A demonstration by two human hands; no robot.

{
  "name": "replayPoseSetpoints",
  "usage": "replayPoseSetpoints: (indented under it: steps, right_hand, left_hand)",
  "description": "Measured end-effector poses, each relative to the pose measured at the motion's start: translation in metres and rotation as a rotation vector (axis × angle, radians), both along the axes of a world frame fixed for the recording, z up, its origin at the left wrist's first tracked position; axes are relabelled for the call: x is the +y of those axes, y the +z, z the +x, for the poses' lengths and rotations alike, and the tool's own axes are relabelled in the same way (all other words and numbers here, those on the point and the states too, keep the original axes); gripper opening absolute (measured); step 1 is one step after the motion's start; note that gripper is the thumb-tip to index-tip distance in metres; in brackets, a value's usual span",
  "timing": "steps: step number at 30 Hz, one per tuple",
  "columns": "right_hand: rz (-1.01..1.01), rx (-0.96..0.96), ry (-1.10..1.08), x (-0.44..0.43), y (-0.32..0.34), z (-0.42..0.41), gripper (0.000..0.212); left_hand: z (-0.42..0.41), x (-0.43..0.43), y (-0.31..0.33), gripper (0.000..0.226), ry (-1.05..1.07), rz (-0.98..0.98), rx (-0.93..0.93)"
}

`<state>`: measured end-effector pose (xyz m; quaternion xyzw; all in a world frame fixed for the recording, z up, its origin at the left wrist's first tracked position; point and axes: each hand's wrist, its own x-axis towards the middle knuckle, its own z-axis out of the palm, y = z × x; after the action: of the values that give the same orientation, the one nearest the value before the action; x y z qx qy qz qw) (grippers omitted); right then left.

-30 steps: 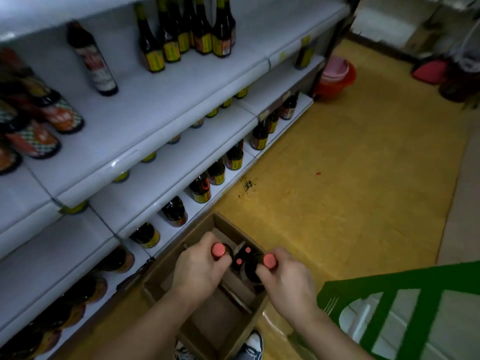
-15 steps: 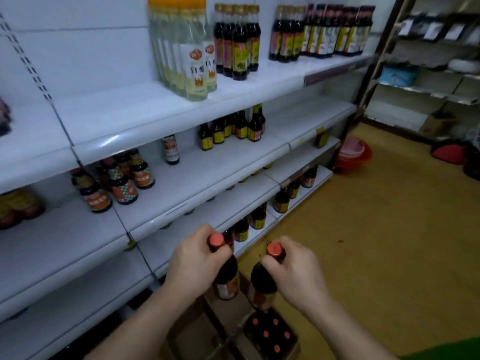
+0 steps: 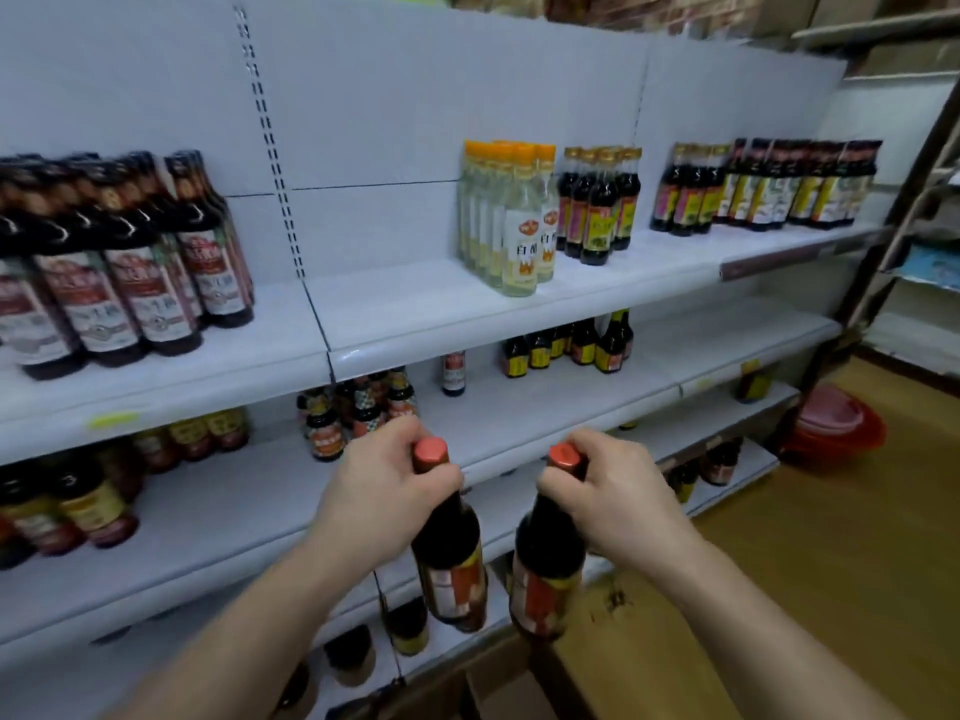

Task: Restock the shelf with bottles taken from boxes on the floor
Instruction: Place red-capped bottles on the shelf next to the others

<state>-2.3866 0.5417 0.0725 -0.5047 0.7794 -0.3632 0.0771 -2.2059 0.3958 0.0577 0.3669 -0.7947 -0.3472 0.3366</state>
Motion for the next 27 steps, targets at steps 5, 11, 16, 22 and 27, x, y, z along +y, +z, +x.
replayPoseSetpoints:
  steps: [5, 11, 16, 22, 27]
  right_hand:
    - [-0.006, 0.016, 0.06, -0.036, 0.033, 0.023, 0.04]
    - [-0.043, 0.043, 0.095, -0.079, 0.072, 0.065, 0.036]
    - [-0.048, 0.035, 0.05, -0.116, 0.097, 0.106, 0.034]
    - [-0.033, -0.017, 0.001, -0.148, 0.118, 0.151, 0.025]
    - [-0.014, -0.015, -0.002, -0.171, 0.136, 0.176, 0.021]
  left_hand:
    - [0.035, -0.019, 0.034, 0.023, 0.03, -0.006, 0.025]
    - [0.082, -0.052, 0.075, 0.02, -0.004, 0.01, 0.029]
    - [0.119, -0.091, 0.097, 0.025, -0.042, -0.044, 0.044]
    - [0.159, -0.135, 0.116, 0.024, -0.153, -0.061, 0.019]
    - [0.18, -0.158, 0.13, 0.021, -0.192, -0.042, 0.032]
